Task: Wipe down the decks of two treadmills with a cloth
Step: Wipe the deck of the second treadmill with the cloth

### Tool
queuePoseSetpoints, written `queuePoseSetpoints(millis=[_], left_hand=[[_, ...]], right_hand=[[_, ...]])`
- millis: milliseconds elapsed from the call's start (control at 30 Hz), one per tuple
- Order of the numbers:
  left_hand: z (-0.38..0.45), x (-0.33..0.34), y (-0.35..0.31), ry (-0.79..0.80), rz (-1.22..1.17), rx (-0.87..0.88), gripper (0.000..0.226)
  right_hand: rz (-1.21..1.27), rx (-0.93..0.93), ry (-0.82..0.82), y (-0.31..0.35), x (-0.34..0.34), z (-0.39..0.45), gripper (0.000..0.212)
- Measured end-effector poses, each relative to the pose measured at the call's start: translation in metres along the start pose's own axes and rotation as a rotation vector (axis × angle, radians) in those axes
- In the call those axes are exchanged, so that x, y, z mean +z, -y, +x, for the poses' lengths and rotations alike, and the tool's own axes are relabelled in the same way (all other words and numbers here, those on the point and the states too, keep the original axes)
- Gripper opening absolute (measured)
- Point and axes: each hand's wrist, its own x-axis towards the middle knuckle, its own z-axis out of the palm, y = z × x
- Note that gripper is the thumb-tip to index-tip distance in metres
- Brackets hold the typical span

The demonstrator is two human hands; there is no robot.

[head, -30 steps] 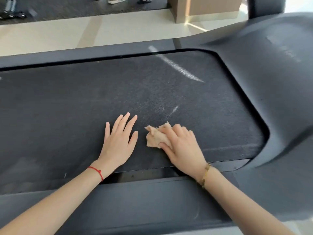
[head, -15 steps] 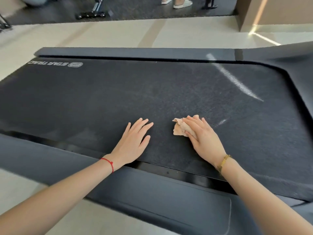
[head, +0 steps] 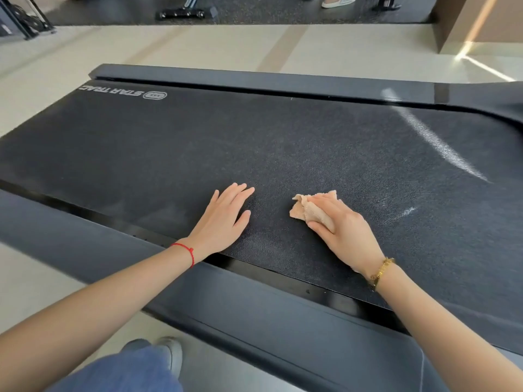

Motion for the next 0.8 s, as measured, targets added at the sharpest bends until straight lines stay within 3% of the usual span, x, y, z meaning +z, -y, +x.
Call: queuePoseSetpoints(millis=[133,533,700,800], left_hand=[[0.011,0.003,0.009,-0.017,-0.023,0.041,0.056],[0.055,0.012,0.042,-0.002,0.024,0.14,0.058],[0.059,0.016,0.047,-0.009,0.034,0.147,0.059],[0.059,0.018,0.047,-0.029,0.038,0.149,0.059]], right_hand=[[-0.035,-0.013,-0.037,0.002,-0.002,-0.003,0.048],[0.008,0.201,-0.173,0.021,0.013,0.004,0.031],[0.075,0.098,-0.117,0.048,0.039,-0.014,0.041],[0.039,0.186,-0.131,0.038,0.032,-0.004,0.046]])
